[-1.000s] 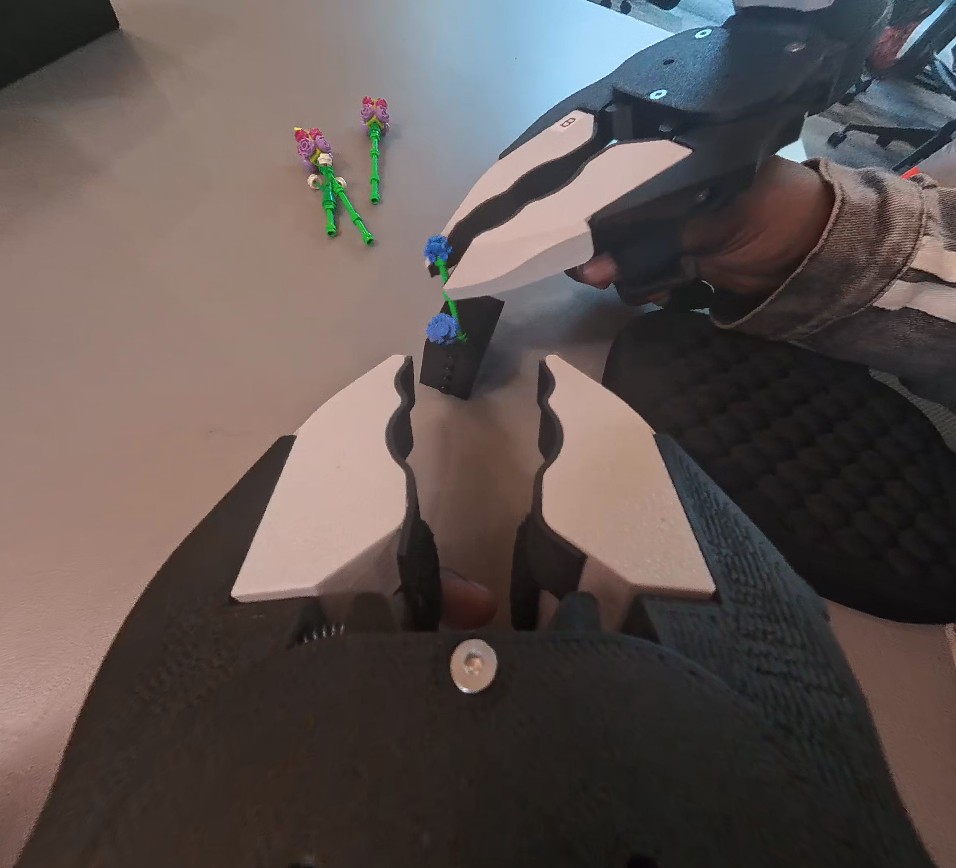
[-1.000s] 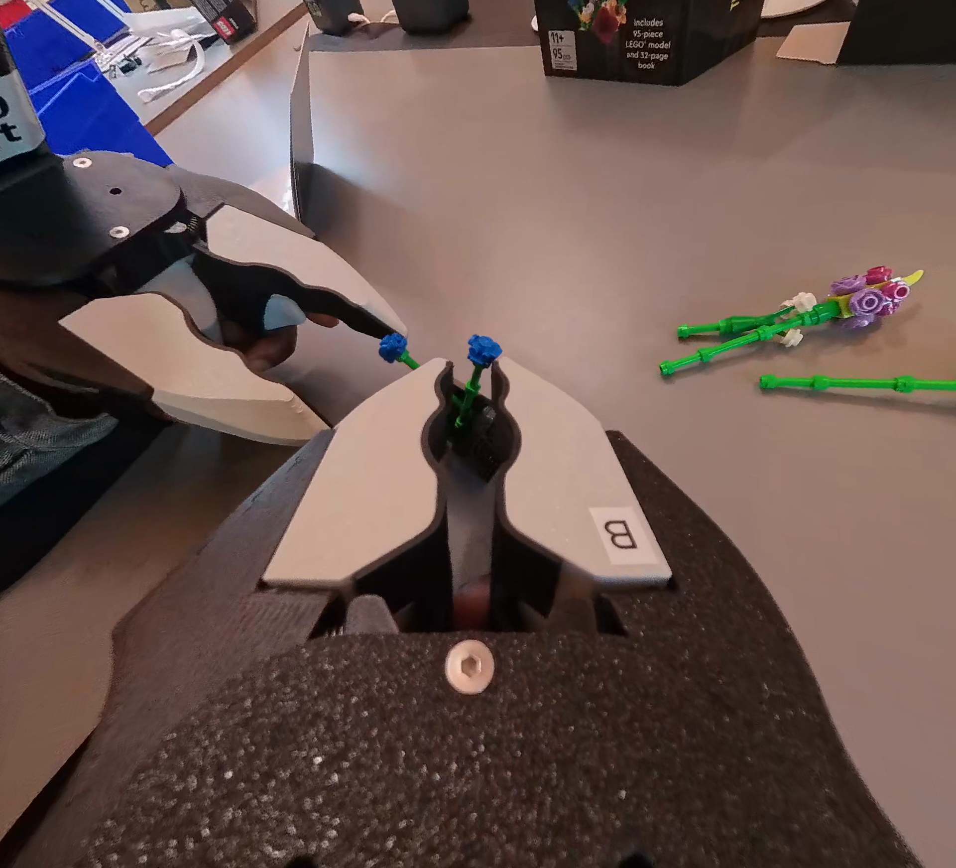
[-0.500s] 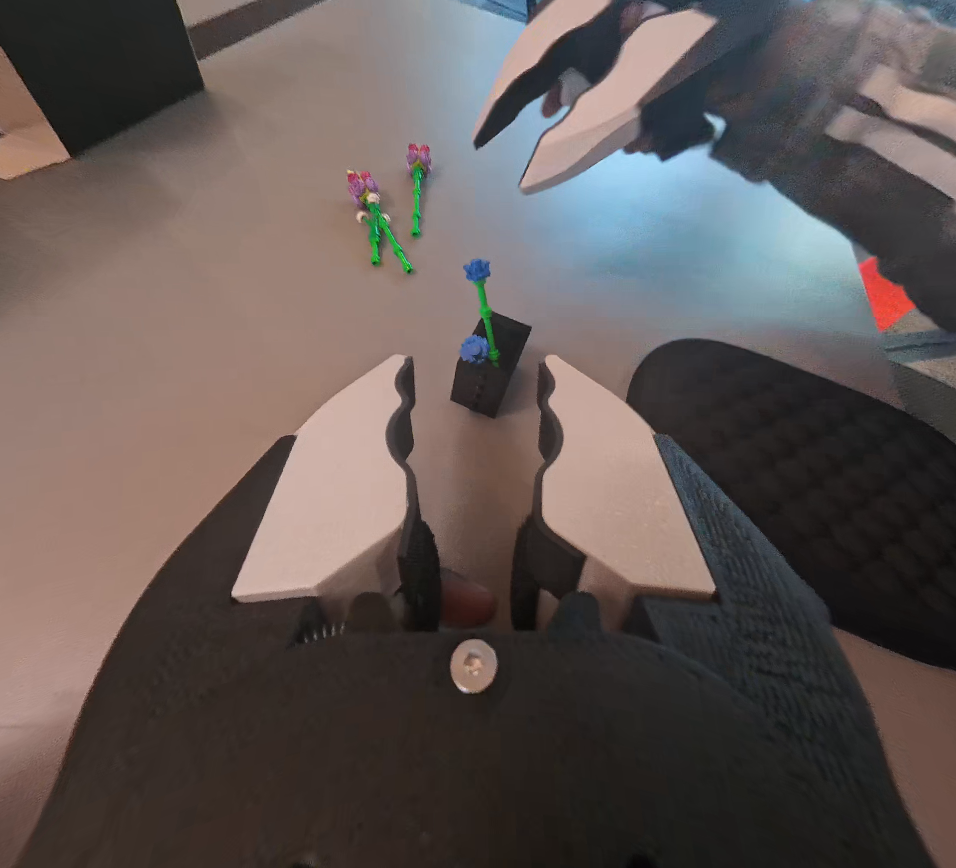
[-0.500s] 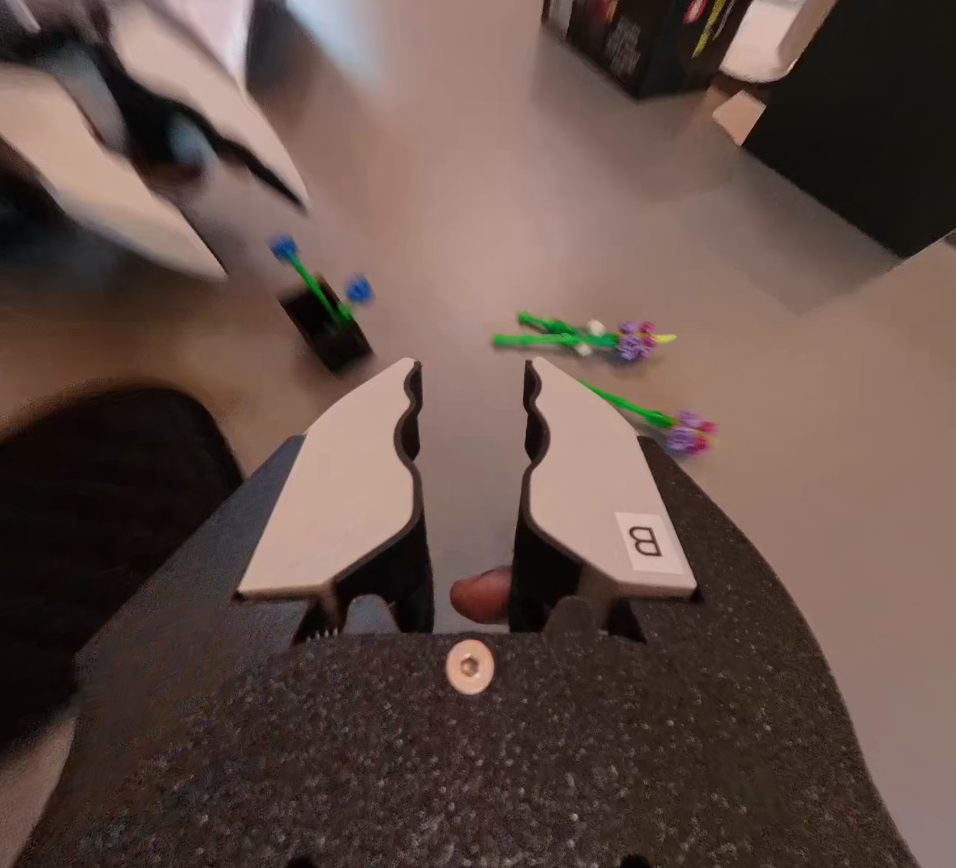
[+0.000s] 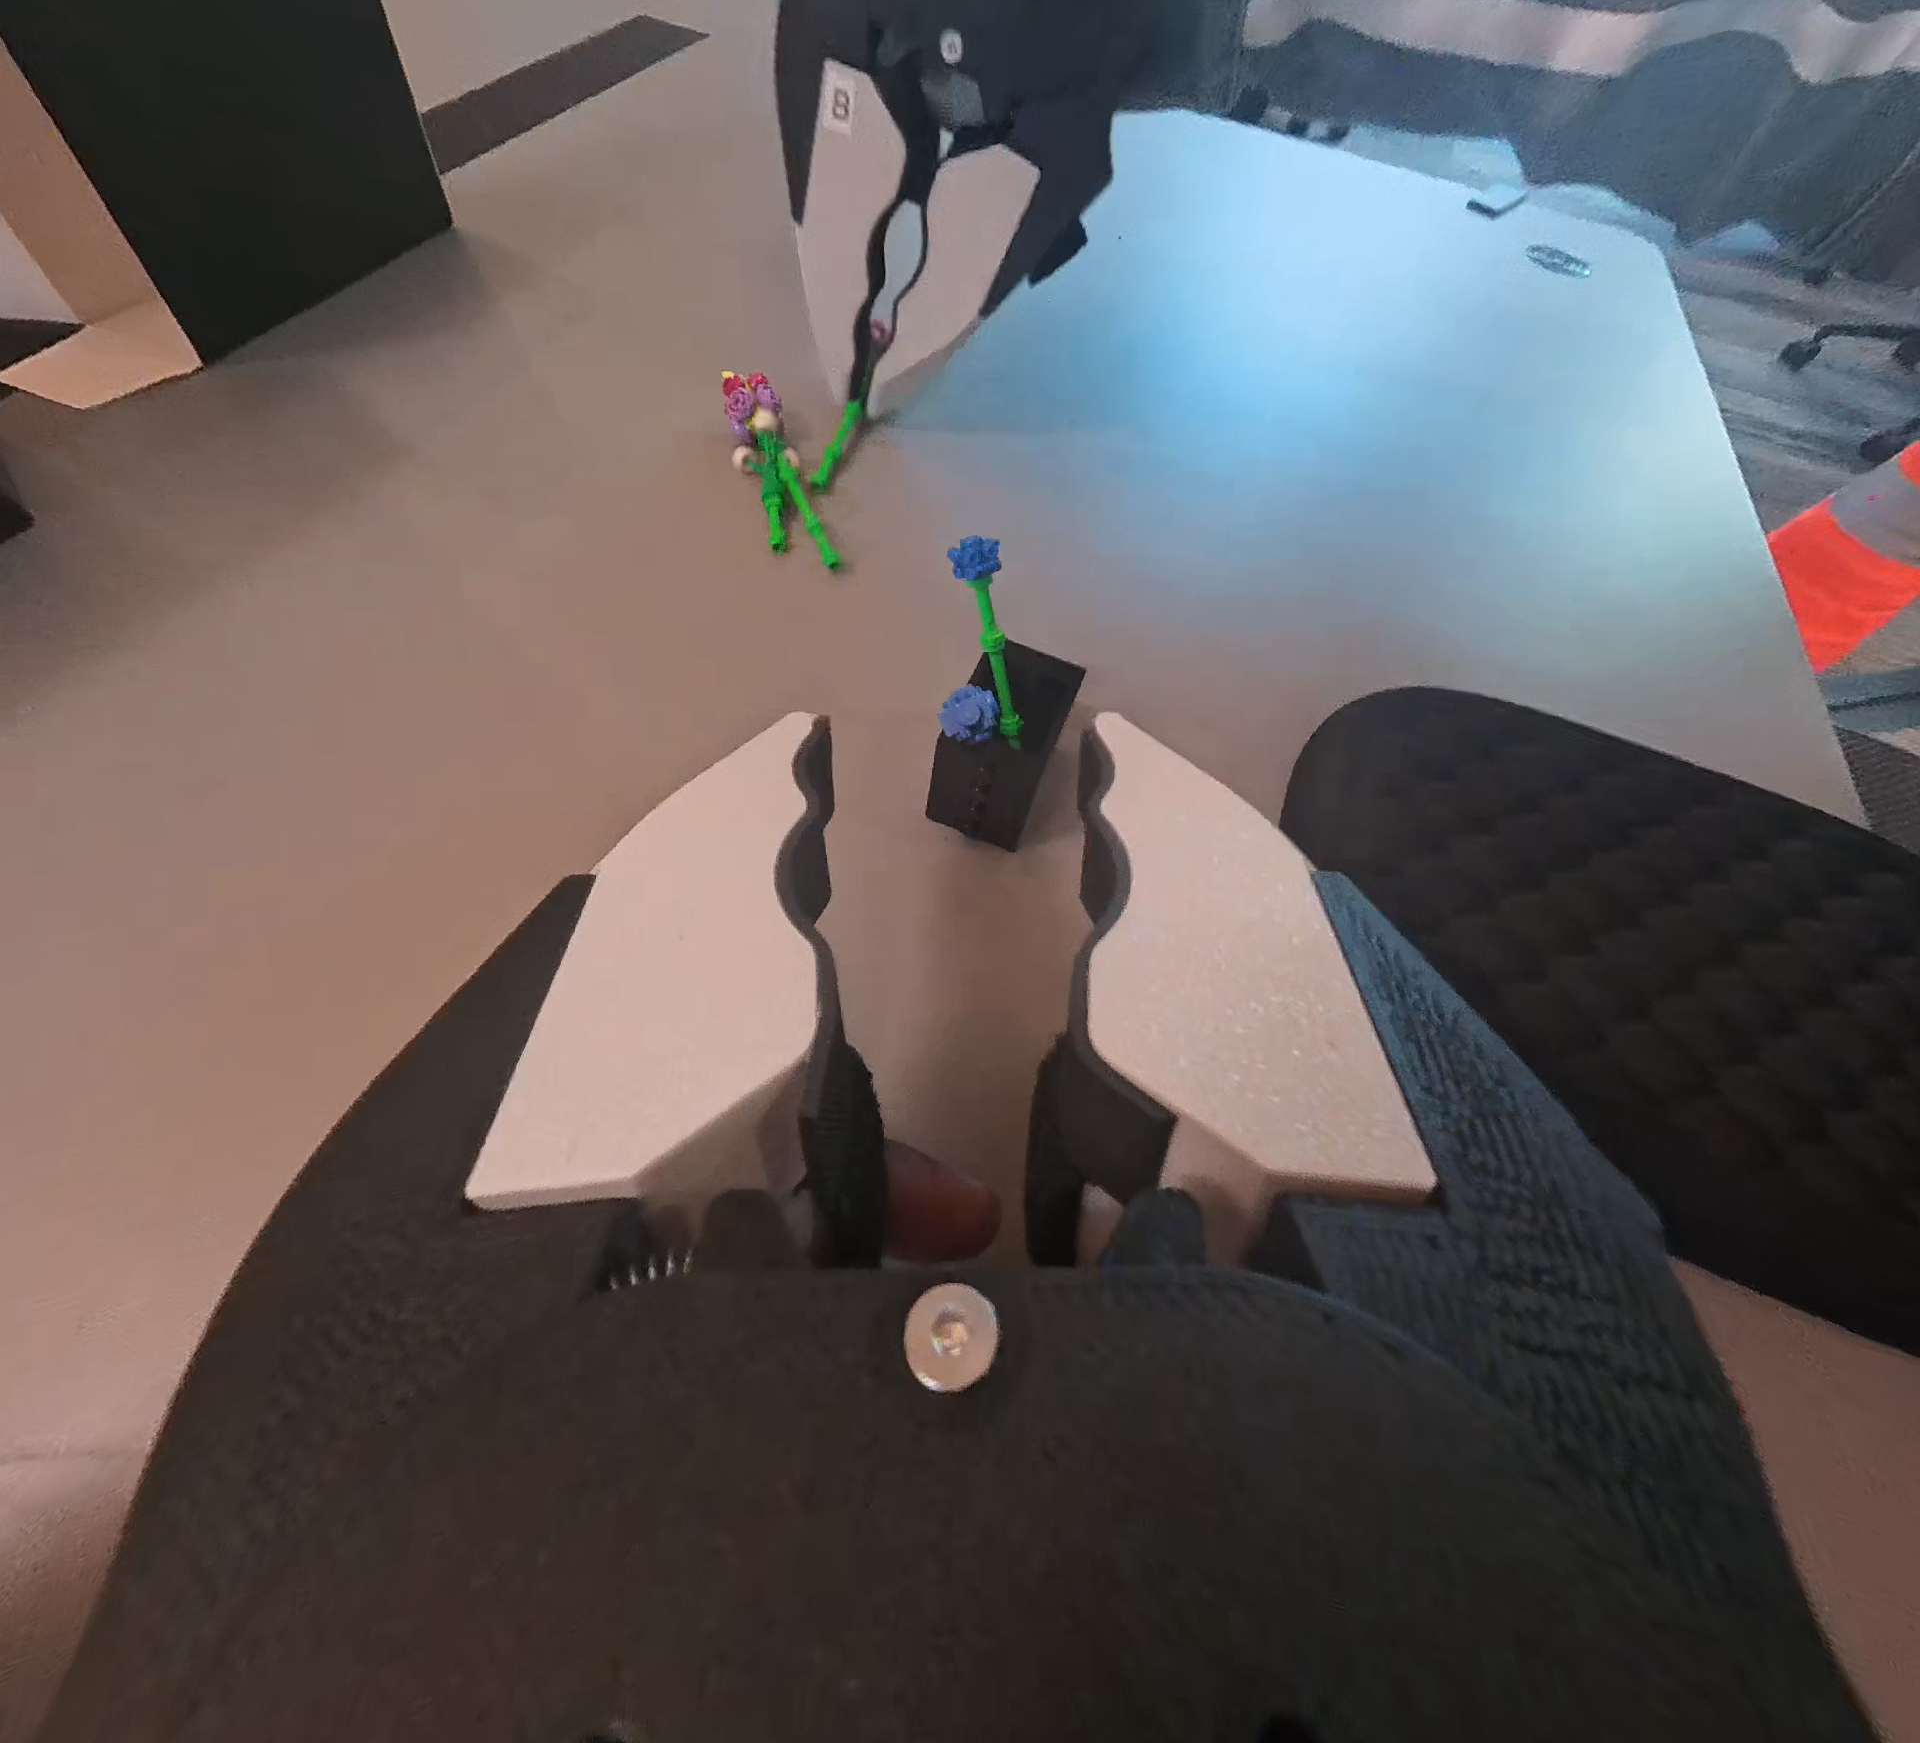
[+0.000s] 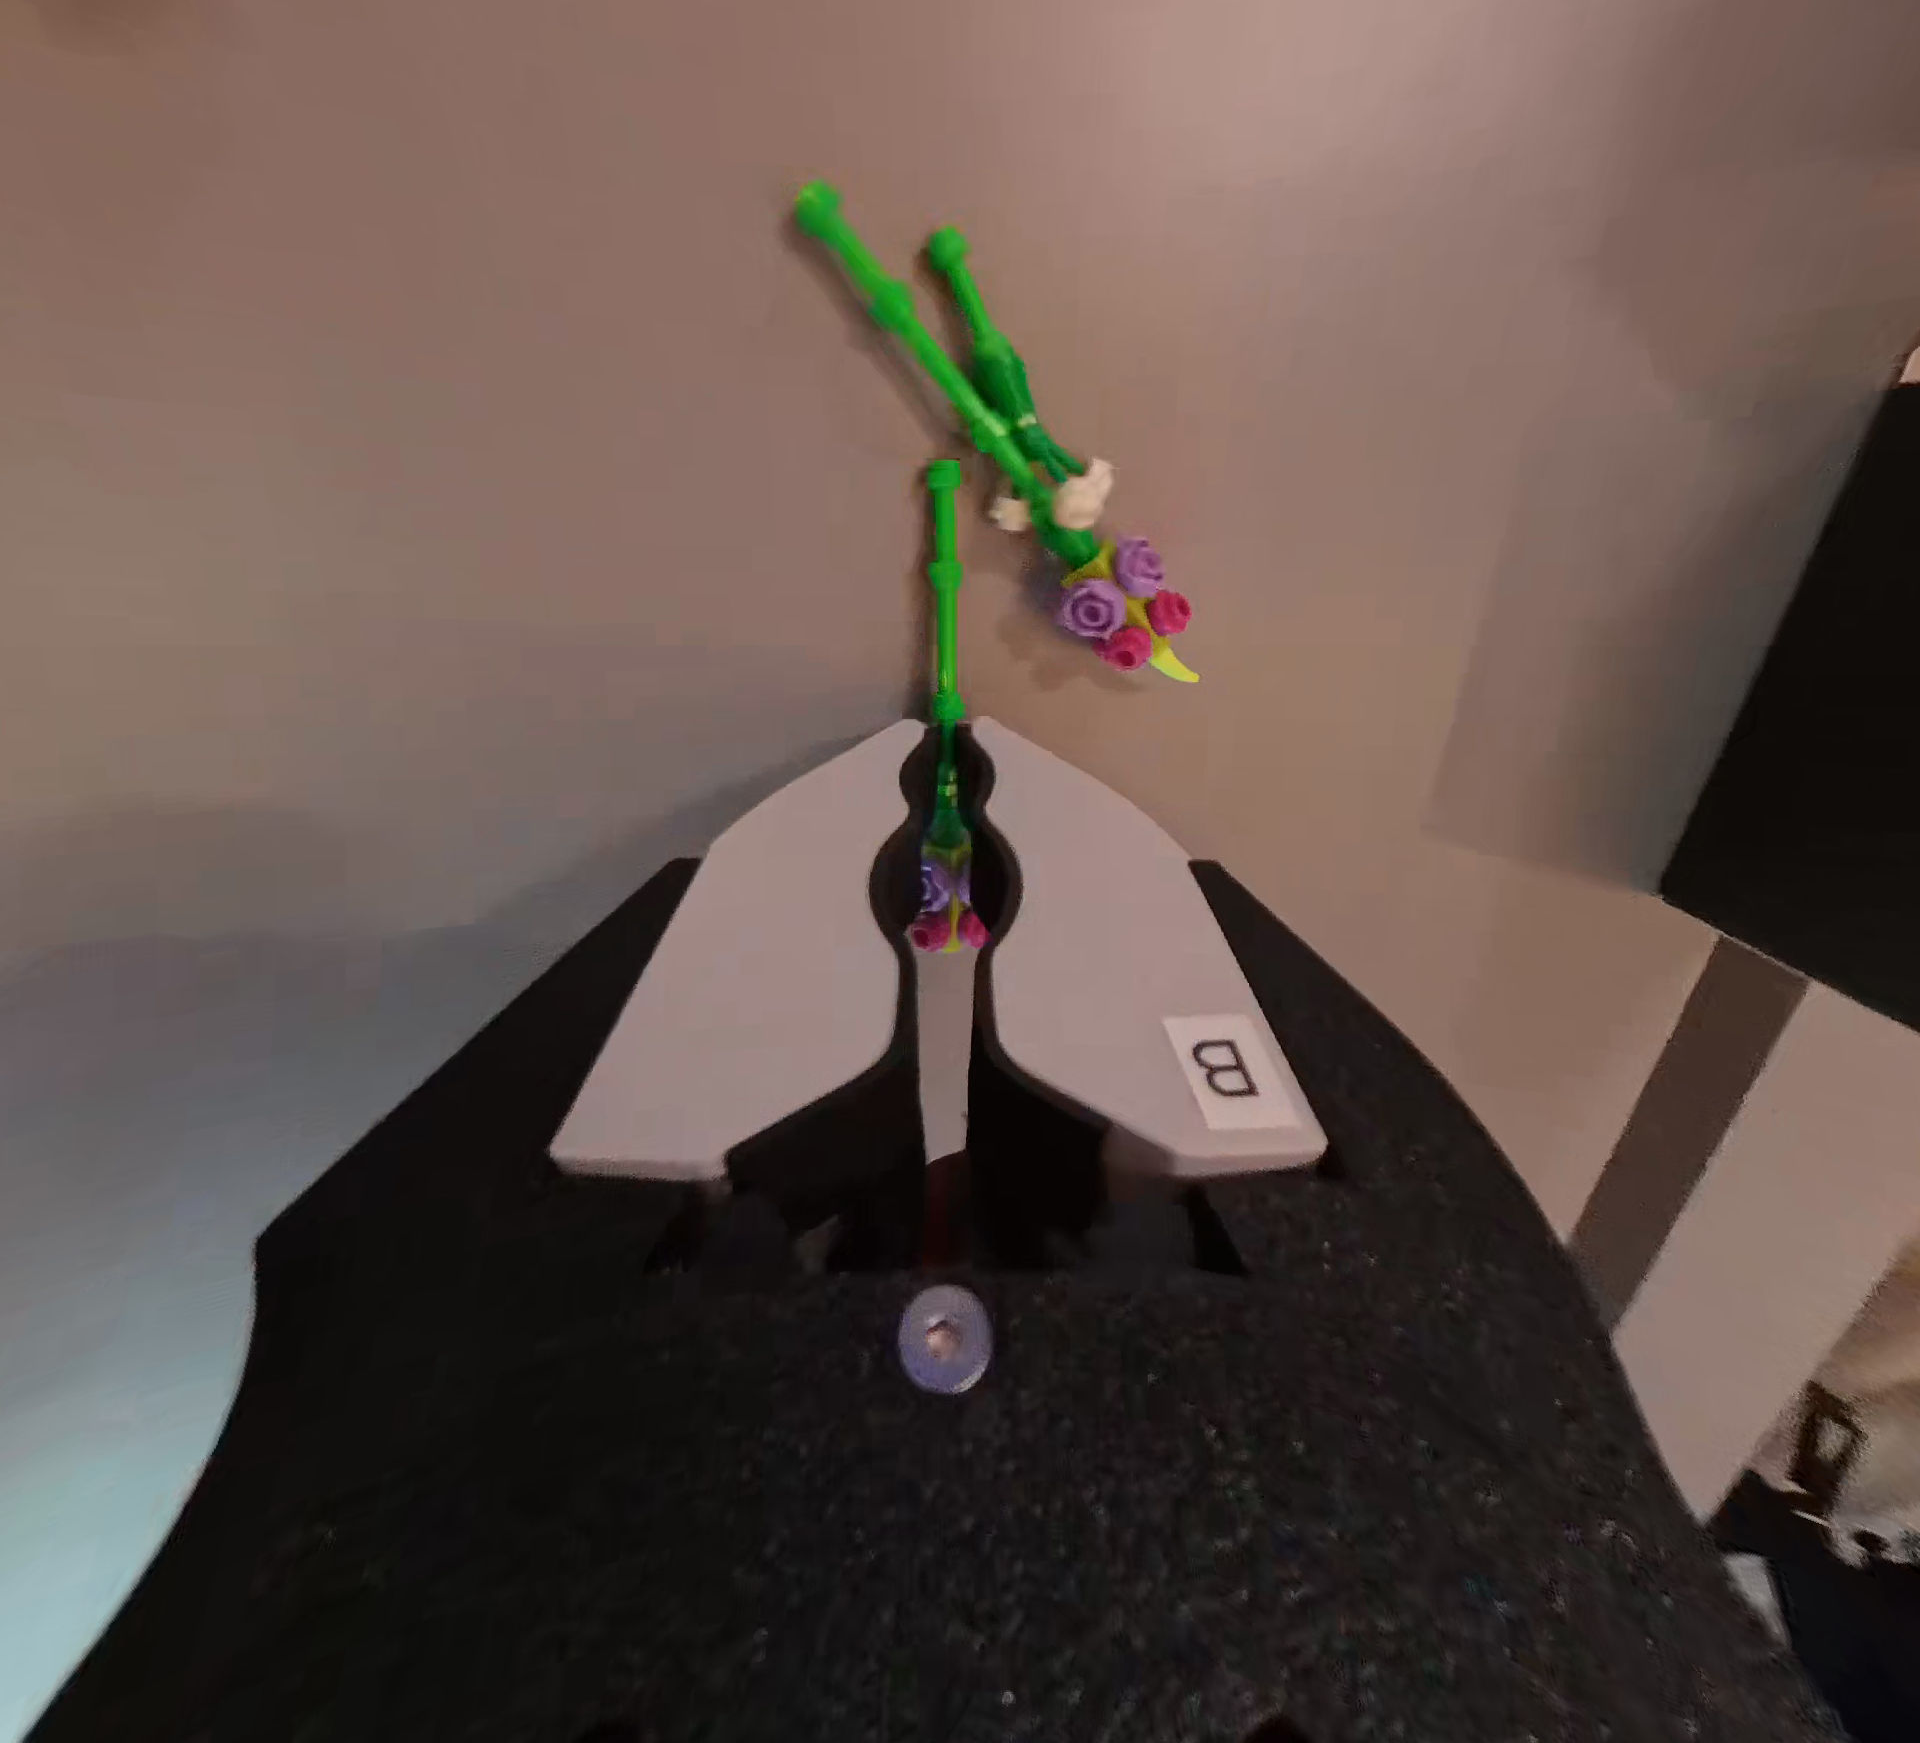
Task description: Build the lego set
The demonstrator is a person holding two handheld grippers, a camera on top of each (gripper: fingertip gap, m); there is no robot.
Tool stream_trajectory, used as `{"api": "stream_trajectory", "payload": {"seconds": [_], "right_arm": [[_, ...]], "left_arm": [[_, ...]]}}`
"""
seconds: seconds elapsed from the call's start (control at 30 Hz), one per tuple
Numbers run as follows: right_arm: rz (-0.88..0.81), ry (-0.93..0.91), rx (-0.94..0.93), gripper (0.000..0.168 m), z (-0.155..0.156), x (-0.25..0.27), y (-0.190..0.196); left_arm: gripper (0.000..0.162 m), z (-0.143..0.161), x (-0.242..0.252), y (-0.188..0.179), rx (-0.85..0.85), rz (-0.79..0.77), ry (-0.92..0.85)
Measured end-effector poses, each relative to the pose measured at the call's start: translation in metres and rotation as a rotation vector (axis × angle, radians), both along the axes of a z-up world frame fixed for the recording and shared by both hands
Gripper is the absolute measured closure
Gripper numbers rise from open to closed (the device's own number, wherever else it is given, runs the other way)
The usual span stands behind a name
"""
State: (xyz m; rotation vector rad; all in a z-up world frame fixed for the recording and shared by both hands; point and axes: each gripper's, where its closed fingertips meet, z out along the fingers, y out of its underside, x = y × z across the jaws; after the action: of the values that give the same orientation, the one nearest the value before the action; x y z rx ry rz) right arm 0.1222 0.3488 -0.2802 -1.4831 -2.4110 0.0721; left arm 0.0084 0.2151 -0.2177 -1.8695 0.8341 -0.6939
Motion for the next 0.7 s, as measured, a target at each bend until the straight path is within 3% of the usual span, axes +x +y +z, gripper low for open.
{"api": "stream_trajectory", "payload": {"seconds": [0.1,0.2,0.3,0.4,0.6,0.7], "right_arm": [[0.042,0.042,0.117,0.165,0.014,-0.003,-0.007],[0.106,0.143,0.368,0.166,0.055,-0.016,-0.020],[0.306,0.216,0.712,0.165,0.110,-0.044,-0.057],[0.527,0.232,0.938,0.165,0.139,-0.075,-0.108],[0.700,0.218,1.085,0.165,0.156,-0.099,-0.148],[0.751,0.196,1.095,0.165,0.153,-0.103,-0.157]], "left_arm": [[0.118,0.017,0.002,-0.001,0.060,-0.007,-0.081],[0.118,0.042,0.004,-0.005,0.132,-0.017,-0.209],[0.121,0.065,0.011,-0.013,0.152,-0.045,-0.339],[0.128,0.075,0.013,-0.017,0.033,-0.044,-0.494],[0.132,0.074,0.019,-0.029,-0.029,-0.116,-0.474],[0.150,0.072,0.024,-0.034,-0.011,-0.135,-0.445]]}}
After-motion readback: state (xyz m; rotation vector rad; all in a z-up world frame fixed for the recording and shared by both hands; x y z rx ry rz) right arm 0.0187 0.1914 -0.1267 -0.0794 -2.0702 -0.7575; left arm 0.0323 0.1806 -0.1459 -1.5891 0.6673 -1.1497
